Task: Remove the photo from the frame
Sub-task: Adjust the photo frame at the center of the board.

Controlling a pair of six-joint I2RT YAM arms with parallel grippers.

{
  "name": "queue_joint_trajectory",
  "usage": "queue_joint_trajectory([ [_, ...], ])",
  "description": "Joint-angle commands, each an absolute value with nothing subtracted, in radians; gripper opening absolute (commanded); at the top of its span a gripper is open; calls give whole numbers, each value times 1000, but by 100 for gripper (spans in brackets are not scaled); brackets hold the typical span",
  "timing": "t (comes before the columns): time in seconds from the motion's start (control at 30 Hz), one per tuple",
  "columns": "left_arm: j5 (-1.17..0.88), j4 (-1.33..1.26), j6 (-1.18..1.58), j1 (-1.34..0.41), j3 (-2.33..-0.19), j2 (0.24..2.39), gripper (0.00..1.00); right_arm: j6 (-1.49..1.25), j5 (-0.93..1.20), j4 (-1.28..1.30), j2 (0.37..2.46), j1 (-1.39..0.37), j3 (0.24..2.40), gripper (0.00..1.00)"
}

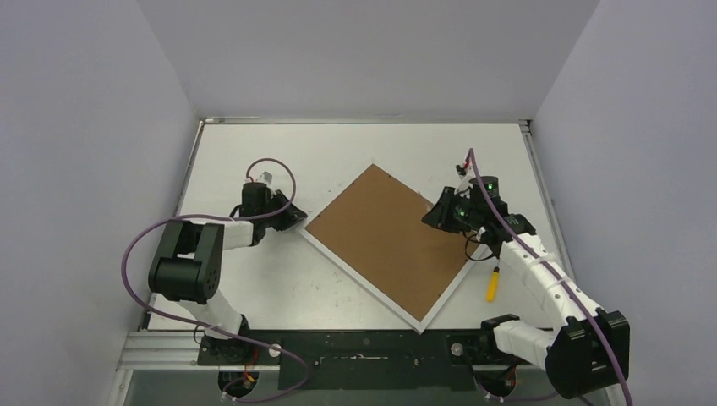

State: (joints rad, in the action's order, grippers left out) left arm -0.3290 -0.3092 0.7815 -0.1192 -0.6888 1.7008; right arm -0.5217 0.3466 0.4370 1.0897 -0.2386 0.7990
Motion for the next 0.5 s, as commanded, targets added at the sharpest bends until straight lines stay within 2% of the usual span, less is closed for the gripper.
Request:
queue_joint_trajectory([
  [0.0,-300,-333,812,-162,-626,1585,15,-514,652,241,1151,-323,818,5],
  [0.1,-239,-252,801,-167,-610,1470,21,-510,721,158,1213,-414,825,5],
  [0.3,-130,-45,722,-246,-667,1178,52,-486,745,127,1338,-543,870,5],
  [0.4,-168,-80,693,-297,-643,1069,64,-480,788,129,1388,-566,897,5],
  [0.47,-188,-120,707,-325,-616,1030,67,-469,804,140,1413,-580,916,5],
])
